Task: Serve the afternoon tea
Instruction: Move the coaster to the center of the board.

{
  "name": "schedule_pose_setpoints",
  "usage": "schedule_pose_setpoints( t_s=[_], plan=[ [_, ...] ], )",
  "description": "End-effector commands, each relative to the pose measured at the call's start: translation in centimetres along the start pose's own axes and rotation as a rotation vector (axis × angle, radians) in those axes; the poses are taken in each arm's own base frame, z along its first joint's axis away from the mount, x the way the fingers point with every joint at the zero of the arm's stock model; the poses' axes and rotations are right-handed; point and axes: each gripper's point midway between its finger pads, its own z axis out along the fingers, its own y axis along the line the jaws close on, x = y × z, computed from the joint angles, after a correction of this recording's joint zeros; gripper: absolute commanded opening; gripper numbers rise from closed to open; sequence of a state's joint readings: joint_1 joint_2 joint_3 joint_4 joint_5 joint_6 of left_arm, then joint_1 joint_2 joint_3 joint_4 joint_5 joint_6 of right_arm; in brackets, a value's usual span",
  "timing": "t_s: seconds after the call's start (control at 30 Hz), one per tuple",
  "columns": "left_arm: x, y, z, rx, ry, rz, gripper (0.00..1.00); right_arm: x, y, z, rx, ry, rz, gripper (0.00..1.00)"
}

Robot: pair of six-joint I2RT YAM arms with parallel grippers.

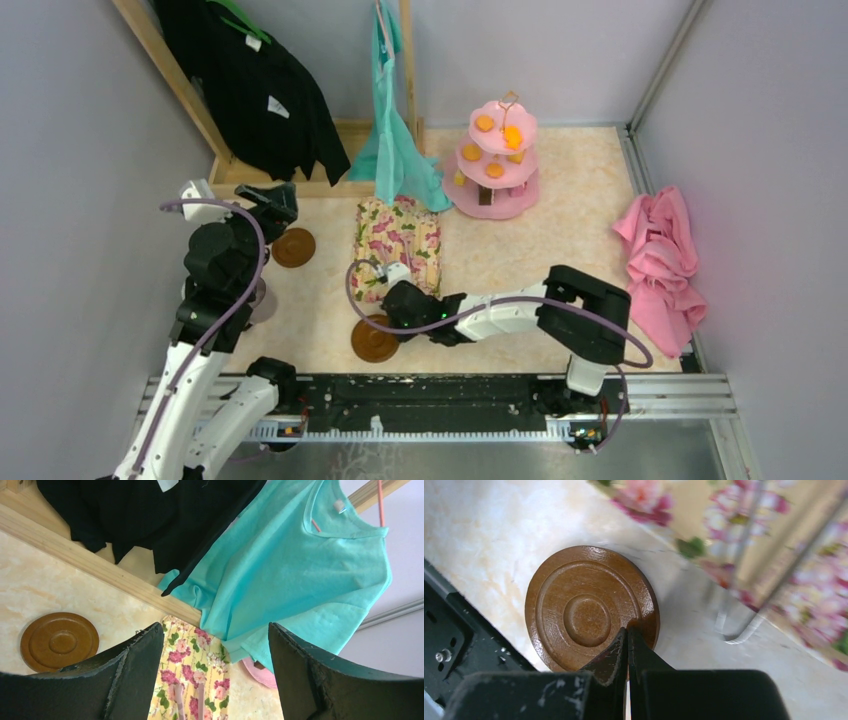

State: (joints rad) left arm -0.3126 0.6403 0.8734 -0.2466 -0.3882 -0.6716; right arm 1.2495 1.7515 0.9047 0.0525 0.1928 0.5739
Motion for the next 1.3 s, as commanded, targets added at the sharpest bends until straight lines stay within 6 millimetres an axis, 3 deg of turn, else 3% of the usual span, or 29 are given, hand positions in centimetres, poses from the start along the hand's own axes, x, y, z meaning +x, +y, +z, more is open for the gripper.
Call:
schedule_pose_setpoints(
  t_s=[0.0,0.43,0.67,0.87,1.27],
  plan=[
    [1.3,0.2,0.2,0.013,0.029,0.014,0.82,5.8,-9.0,-2.0,0.262,0.165,0.059,0.00],
    [3.5,1.2,0.7,0.009,0.073,0.016,0.82,8.6,-14.8,-7.3,0.399,0.144,0.270,0.00],
    [5.9,2.1,1.3,0.003,0.121,0.008,0.82,9.8,-18.6,-10.7,0.539,0.091,0.443,0.00],
    [8.4,3.0,1.9,-0.003,0.172,-0.005,0.82,9.5,-21.7,-13.4,0.678,0.027,0.607,0.00],
    [12.1,5.1,2.9,-0.043,0.235,-0.019,0.82,6.7,-27.1,-17.8,0.915,-0.130,0.865,0.00]
  ],
)
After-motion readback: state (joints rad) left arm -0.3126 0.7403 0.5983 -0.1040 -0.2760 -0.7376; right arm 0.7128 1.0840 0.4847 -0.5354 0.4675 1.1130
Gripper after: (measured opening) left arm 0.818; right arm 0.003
